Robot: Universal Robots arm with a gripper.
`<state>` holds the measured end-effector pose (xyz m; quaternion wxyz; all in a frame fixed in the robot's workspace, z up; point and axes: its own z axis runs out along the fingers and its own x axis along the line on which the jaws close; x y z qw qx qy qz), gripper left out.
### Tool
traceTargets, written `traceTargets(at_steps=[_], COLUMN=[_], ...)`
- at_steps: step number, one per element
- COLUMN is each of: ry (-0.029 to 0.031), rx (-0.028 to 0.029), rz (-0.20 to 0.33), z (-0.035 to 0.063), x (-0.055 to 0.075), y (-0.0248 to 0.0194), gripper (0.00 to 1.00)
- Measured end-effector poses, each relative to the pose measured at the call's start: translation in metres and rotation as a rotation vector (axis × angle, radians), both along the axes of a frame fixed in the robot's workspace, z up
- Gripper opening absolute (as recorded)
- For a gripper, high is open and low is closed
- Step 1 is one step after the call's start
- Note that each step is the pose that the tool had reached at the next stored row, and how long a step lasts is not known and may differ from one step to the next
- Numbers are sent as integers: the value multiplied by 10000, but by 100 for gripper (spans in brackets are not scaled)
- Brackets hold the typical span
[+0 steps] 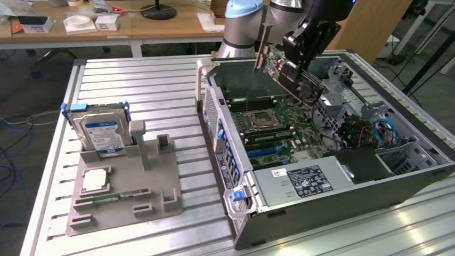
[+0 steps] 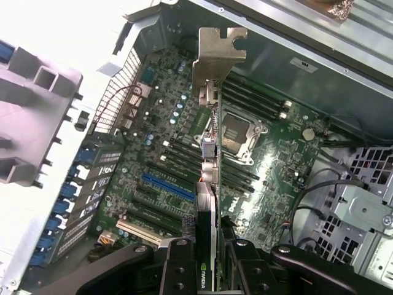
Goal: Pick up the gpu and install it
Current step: 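Insert the gpu into the slot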
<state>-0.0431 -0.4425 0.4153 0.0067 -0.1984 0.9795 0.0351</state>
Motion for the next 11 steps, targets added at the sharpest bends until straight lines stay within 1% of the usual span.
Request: traceTargets(at_steps=[2, 5, 11], ry=[0, 0, 0], rx=[0, -1, -1], rz=[69, 568, 778], z=[0, 0, 0], x=[0, 0, 0], y=[0, 0, 0], gripper=[26, 26, 26])
